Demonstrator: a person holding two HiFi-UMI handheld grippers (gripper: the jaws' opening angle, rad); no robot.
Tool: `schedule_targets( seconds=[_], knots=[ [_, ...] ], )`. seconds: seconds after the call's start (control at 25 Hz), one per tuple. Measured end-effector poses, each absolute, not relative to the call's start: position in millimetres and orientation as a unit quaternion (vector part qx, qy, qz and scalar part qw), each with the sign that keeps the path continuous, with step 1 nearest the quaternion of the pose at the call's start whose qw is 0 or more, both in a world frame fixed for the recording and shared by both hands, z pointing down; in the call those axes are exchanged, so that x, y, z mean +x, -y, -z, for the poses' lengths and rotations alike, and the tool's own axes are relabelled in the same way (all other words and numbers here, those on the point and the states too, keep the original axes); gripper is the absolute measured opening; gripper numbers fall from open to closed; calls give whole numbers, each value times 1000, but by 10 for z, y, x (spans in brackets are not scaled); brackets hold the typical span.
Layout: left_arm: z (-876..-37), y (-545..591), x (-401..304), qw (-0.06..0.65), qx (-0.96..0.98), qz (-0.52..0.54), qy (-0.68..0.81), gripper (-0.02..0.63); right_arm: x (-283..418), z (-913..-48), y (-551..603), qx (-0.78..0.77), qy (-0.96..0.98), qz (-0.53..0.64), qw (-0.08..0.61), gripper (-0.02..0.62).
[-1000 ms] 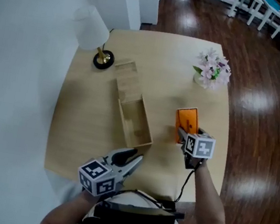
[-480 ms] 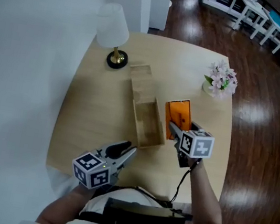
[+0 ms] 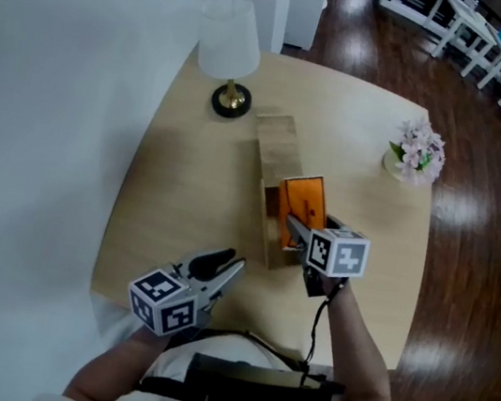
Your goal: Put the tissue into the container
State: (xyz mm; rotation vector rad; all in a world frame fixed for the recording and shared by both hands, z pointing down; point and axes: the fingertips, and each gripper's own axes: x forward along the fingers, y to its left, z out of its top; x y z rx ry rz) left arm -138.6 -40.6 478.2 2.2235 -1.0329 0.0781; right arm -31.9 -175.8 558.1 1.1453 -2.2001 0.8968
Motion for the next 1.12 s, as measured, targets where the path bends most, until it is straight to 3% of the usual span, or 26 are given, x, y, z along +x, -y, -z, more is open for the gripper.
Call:
schedule_targets(
  seconds=[0.4, 0.76, 1.12],
  knots=[
    [-4866, 420, -1488, 356, 845, -29, 397, 127, -581, -6032, 1744, 394, 793, -375, 274, 362],
    [-4857, 431, -1448, 360, 846, -24, 393, 126, -628, -6089, 1763, 416, 795, -329, 293, 405],
    [-4811, 354, -1371, 357, 851, -25, 386, 126, -572, -5978, 1747, 410, 796, -361, 259, 411]
  ],
)
